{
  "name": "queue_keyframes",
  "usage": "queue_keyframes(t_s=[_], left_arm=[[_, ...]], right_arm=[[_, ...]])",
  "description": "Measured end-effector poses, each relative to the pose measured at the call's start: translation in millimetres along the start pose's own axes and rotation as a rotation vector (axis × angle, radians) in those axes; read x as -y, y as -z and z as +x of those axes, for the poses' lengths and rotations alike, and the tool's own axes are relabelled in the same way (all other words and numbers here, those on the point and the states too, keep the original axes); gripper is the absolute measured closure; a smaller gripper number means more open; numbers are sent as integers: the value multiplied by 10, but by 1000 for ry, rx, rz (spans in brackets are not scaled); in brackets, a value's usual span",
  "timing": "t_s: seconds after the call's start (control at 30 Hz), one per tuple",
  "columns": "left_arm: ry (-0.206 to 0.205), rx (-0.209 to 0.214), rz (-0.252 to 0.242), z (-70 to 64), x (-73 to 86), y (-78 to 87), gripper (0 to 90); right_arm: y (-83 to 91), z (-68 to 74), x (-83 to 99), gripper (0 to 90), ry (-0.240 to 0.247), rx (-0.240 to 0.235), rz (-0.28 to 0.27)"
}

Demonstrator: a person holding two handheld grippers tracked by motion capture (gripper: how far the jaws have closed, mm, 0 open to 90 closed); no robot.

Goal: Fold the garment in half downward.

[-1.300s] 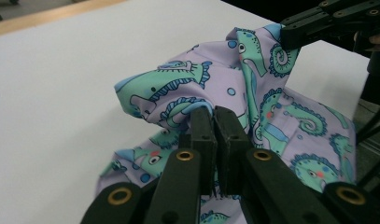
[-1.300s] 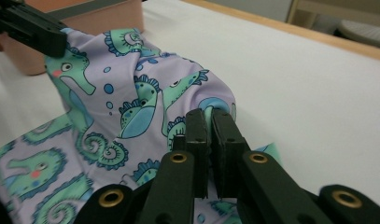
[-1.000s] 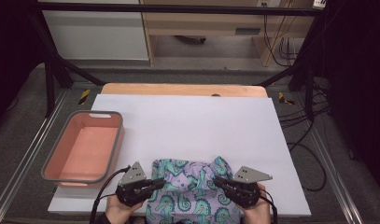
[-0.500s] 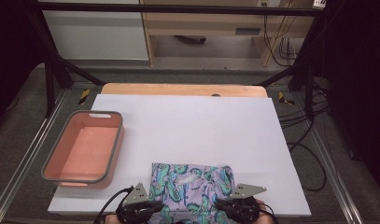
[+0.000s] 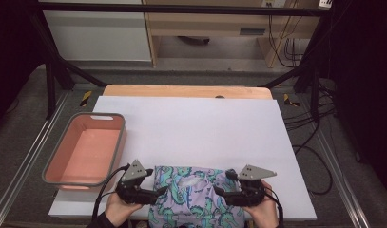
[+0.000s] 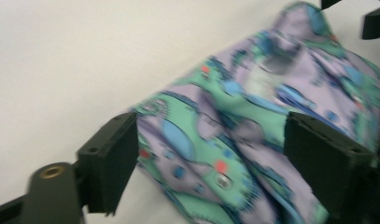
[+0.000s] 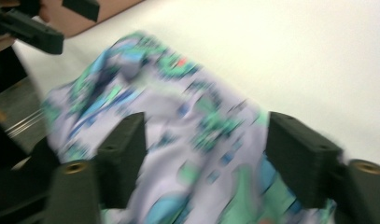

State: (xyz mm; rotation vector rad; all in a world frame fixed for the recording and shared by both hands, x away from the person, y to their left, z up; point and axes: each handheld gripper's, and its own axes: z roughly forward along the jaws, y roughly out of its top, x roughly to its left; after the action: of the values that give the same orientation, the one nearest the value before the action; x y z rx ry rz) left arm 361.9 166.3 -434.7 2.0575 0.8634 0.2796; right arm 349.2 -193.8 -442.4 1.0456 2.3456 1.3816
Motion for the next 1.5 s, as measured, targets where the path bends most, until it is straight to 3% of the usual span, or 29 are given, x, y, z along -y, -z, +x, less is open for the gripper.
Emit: queue_keyframes(t_s=[0.17,0.27,0.4,0.43,0.53,0.77,0.87,0.93,1.0,1.1,1.27,1.5], left_arm=[[57,-27,-18,236,-64,-159,101],[79,-58,18,335,-63,-280,102],[106,-65,68,436,-2,-398,145],[111,-61,76,449,22,-417,162],[120,-68,89,461,66,-453,239],[125,-63,96,489,123,-452,430],[133,-25,100,478,127,-450,564],[114,-47,112,448,117,-452,602],[119,-18,124,430,110,-460,669],[94,-26,139,392,105,-463,744],[87,-8,159,368,101,-461,826],[99,-10,159,365,98,-461,851]], right_arm=[[-135,-190,-153,194,-18,43,12],[-229,-317,-170,190,-33,79,31],[-336,-424,-88,234,-76,117,81],[-349,-440,-60,251,-69,126,101],[-354,-489,11,354,-90,149,116],[-340,-568,127,439,-110,172,168],[-329,-560,129,493,-107,164,173],[-334,-531,123,531,-105,158,180],[-336,-504,111,566,-97,156,199],[-337,-482,95,620,-107,153,214],[-324,-471,85,683,-119,140,232],[-323,-467,82,826,-146,110,249]])
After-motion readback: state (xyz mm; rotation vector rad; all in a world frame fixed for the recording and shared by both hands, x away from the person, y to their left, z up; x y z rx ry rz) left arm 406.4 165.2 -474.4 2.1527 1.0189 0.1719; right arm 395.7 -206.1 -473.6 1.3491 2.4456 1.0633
